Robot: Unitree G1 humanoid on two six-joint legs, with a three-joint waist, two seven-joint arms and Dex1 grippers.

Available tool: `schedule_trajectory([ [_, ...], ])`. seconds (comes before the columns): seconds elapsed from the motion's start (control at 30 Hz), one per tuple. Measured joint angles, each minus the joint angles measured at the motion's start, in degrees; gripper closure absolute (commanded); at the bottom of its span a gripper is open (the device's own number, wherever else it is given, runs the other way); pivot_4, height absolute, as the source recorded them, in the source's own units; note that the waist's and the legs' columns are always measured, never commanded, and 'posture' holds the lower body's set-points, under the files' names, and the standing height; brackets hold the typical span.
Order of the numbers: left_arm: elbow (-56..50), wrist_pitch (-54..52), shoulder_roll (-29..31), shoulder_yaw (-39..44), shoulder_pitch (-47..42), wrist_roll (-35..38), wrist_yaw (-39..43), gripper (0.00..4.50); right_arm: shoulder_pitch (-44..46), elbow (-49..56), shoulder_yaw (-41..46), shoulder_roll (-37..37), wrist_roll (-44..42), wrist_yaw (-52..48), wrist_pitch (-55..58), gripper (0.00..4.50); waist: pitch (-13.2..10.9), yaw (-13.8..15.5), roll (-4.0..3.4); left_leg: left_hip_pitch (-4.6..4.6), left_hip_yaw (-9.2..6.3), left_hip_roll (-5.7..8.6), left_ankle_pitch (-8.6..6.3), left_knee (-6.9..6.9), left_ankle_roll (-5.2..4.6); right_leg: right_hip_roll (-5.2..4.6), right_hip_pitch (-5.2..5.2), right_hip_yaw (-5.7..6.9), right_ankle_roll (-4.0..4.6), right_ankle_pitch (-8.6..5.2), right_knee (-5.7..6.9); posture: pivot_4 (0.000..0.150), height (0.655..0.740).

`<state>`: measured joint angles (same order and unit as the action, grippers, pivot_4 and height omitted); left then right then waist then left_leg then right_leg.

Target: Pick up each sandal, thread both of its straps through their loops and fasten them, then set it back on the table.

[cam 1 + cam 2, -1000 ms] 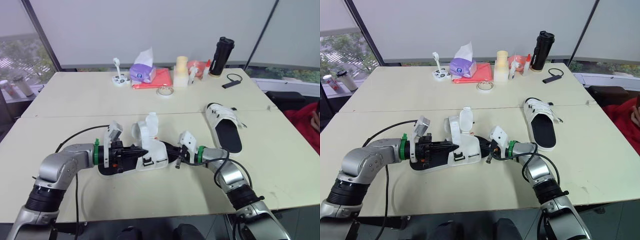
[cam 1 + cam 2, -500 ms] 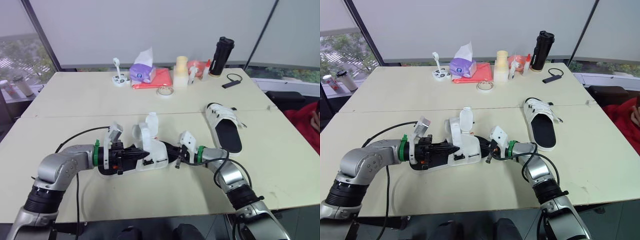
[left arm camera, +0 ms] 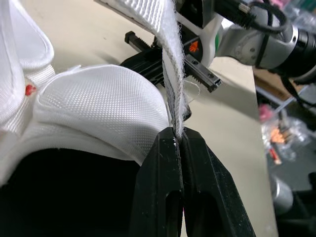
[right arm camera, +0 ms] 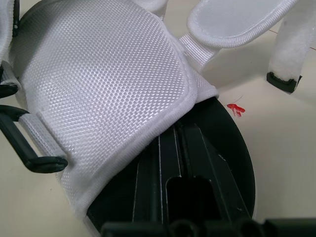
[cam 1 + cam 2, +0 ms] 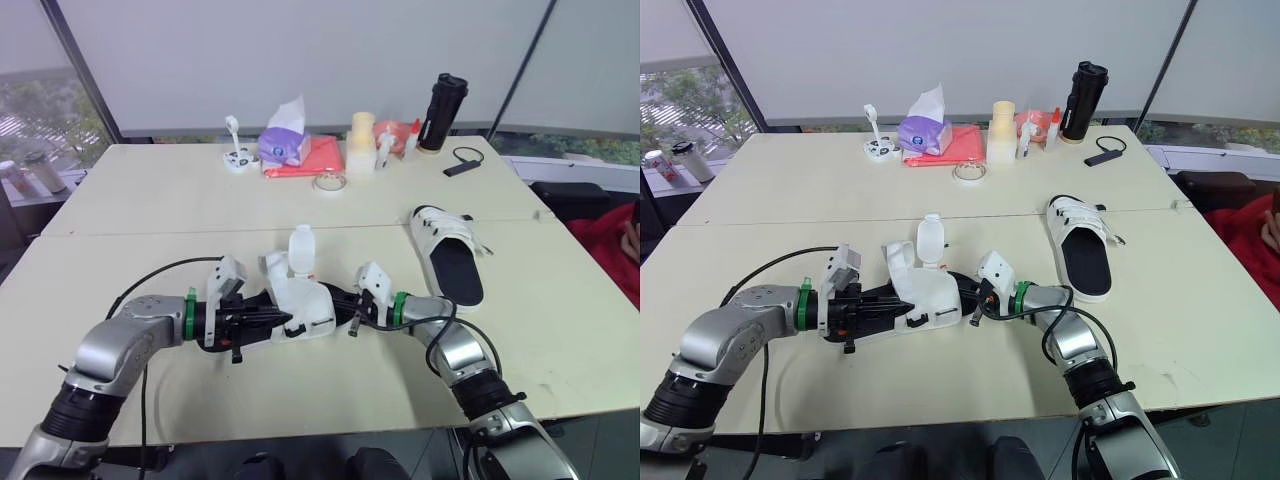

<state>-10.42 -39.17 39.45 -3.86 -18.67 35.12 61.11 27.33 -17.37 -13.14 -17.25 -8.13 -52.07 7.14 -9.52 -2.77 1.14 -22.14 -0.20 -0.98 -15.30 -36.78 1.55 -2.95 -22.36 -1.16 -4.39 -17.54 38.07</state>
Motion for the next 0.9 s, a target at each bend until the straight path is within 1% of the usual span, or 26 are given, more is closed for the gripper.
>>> schedule_trajectory([
  [0.17,-2.14,0.18,-0.2,-0.87,-0.19,-1.18,-0.38,4.46,0.09,-0.17,0.05,0.05,0.0,0.03,0.0,4.5,0.0,0.01,0.0,0.0,0.0,0.0,0.0,0.02,0.0,-0.03,0.0,0.0,0.01,0.0,-0.01,0.15,0.74],
  [0.27,-3.87,1.49,-0.23,-2.52,-0.3,-3.13,-0.39,4.46,0.15,-0.32,0.12,0.15,0.0,0.07,0.0,4.5,0.0,0.05,0.0,0.0,0.0,0.0,0.0,0.02,0.0,-0.03,0.0,0.01,0.01,0.0,-0.01,0.15,0.74],
  [0.6,-5.39,4.4,3.35,-5.71,-0.13,-7.52,1.78,4.46,0.38,-0.7,0.2,0.76,0.0,0.11,-0.07,4.5,0.0,-0.03,0.0,0.02,0.02,0.0,0.0,0.17,0.0,-0.03,-0.05,0.01,0.06,-0.03,-0.05,0.15,0.74],
  [0.7,-5.38,4.83,3.39,-5.73,-0.14,-8.11,1.92,4.46,0.44,-0.83,0.2,0.91,0.0,0.11,-0.07,4.5,0.0,-0.03,0.0,0.09,0.02,0.0,0.0,0.28,0.0,-0.03,-0.03,0.01,0.05,-0.02,-0.07,0.15,0.74],
  [0.73,-5.38,4.32,3.25,-5.4,-0.14,-7.46,1.91,3.93,0.45,-0.84,0.2,0.96,0.0,0.11,-0.08,4.5,0.0,-0.02,0.0,0.1,0.02,0.0,0.0,0.3,0.0,-0.03,-0.03,0.01,0.04,-0.02,-0.07,0.15,0.74],
  [0.77,-5.4,3.32,3.15,-4.88,-0.14,-6.49,1.9,3.69,0.46,-0.85,0.2,1.0,0.0,0.11,-0.08,4.5,0.0,-0.03,0.0,0.1,0.02,0.01,0.01,0.33,0.0,-0.03,-0.04,0.02,0.05,-0.02,-0.07,0.15,0.74],
  [0.8,-5.44,1.25,2.93,-3.68,-0.12,-4.47,1.74,3.24,0.47,-0.88,0.2,1.04,0.0,0.11,-0.11,4.5,0.0,-0.03,0.0,0.1,0.02,0.0,0.01,0.34,-0.01,-0.03,-0.06,0.02,0.04,-0.02,-0.07,0.15,0.74],
  [0.9,-5.6,-1.78,2.3,-0.83,-0.1,-1.11,0.34,1.75,0.53,-0.97,0.2,1.09,0.01,0.13,-0.13,4.5,0.0,-0.02,0.0,0.1,0.02,0.01,0.01,0.35,-0.01,-0.02,-0.05,0.03,0.03,-0.01,-0.07,0.15,0.74],
])
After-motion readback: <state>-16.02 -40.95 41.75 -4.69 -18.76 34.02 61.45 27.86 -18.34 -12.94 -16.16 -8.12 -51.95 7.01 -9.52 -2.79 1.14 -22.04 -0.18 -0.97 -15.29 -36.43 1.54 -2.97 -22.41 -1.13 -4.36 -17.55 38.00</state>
